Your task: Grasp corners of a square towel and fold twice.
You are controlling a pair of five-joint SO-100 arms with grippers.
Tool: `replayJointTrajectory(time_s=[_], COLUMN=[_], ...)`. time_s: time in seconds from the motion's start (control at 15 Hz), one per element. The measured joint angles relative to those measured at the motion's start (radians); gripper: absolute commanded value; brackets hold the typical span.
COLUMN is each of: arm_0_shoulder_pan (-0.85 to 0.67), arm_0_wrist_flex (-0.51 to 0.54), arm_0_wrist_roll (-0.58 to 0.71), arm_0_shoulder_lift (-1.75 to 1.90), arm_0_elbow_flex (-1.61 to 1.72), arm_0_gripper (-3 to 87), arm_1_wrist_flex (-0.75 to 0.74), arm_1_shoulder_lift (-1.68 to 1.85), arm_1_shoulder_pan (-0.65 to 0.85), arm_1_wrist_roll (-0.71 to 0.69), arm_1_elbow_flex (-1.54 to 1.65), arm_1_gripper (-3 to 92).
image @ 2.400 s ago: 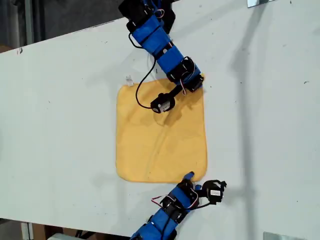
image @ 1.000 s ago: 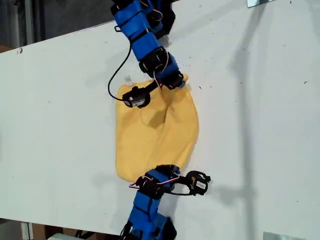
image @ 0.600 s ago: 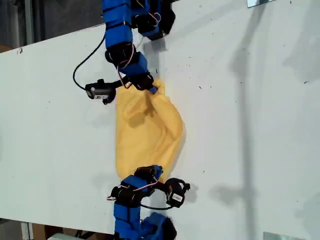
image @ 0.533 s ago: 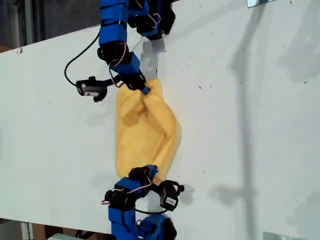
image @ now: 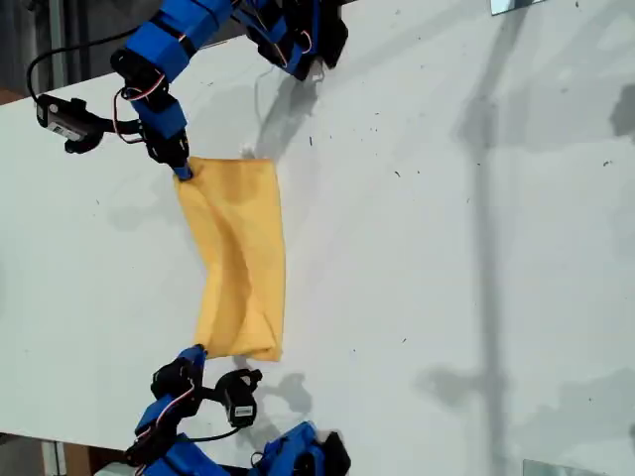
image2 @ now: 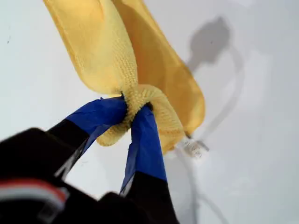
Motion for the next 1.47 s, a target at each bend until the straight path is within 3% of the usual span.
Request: replayJointTrajectory(time_s=[0.33, 0.67, 0.93, 1.2, 1.47], arm_0_shoulder_pan=[-0.267, -0.342, -0.339, -0.236, -0.097], arm_0_wrist_flex=[-0.238, -0.229, -0.238, -0.279, -0.407], arm_0_wrist_roll=[0.152, 0.221, 0.225, 0.153, 0.044], arm_0_shoulder_lift=[-0.095, -0.485, -0.492, -0.011, 0.25], arm_0_elbow_flex=[0.126, -0.16, -0.104, 0.311, 0.652], arm_0_gripper=[-0.3, -0.3, -0.3, -0.3, -0.3], arm_1_wrist_flex=[-0.25, -0.402, -0.403, -0.387, -0.391], arm_1_shoulder_lift=[-0.252, -0.495, -0.456, -0.138, 0.041], arm_1_shoulder_pan=[0.179, 0.235, 0.209, 0.14, 0.043], arm_1_wrist_roll=[-0.063, -0.106, -0.11, -0.101, -0.037], arm_1_elbow_flex=[0.014, 0.014, 0.054, 0.282, 0.546], arm_1_gripper=[-0.1, -0.1, -0.1, -0.1, -0.1])
